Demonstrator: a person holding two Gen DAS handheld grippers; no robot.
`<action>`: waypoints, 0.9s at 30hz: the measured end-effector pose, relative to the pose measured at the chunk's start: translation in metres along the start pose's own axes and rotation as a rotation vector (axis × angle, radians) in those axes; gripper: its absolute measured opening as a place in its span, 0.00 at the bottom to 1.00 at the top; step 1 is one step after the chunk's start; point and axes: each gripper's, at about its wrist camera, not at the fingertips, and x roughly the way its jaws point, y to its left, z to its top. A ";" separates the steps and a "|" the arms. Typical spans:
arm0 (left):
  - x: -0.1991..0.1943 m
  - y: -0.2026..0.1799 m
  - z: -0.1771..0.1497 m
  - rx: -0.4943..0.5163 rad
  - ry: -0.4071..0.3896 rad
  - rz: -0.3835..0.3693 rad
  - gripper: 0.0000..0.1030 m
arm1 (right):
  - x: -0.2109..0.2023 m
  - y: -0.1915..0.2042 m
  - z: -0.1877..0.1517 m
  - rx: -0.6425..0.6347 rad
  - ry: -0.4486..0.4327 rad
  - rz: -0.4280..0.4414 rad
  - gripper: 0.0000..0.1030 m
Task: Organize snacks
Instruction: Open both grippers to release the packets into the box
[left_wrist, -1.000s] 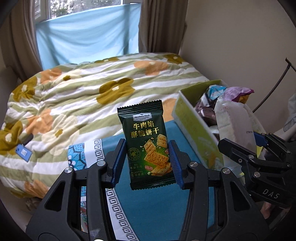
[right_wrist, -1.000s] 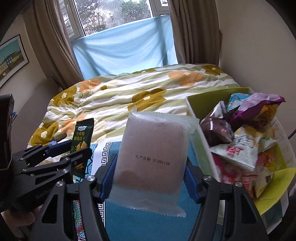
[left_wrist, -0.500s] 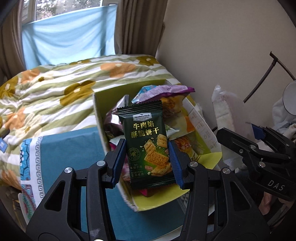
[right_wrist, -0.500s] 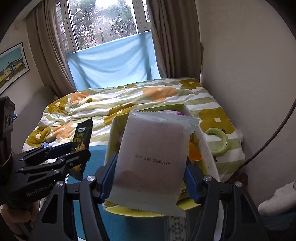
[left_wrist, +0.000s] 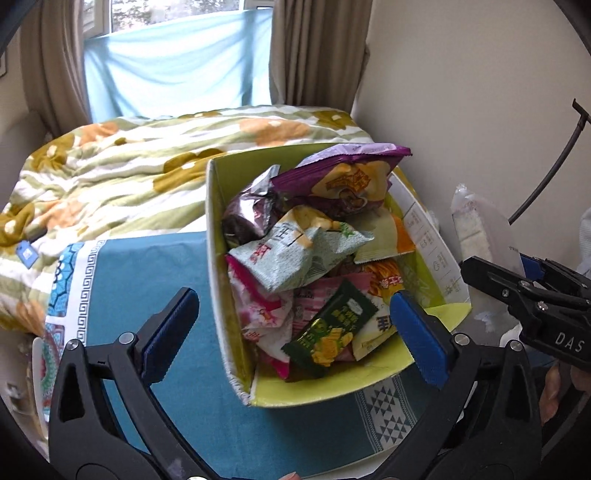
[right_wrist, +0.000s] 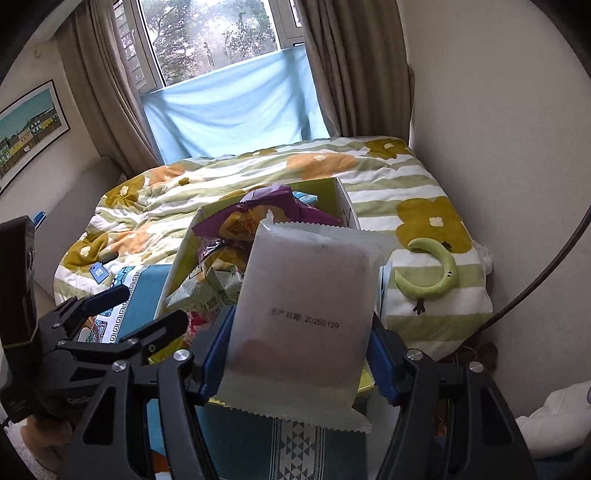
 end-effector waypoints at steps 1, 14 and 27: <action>-0.003 0.006 -0.003 -0.014 0.004 0.015 0.99 | 0.001 -0.002 -0.002 0.003 0.005 0.010 0.59; -0.027 0.057 -0.019 -0.173 0.040 0.117 1.00 | 0.027 0.012 0.010 -0.063 0.011 0.076 0.59; -0.052 0.072 -0.038 -0.157 0.037 0.127 0.99 | 0.025 0.013 -0.007 -0.033 0.052 0.062 0.59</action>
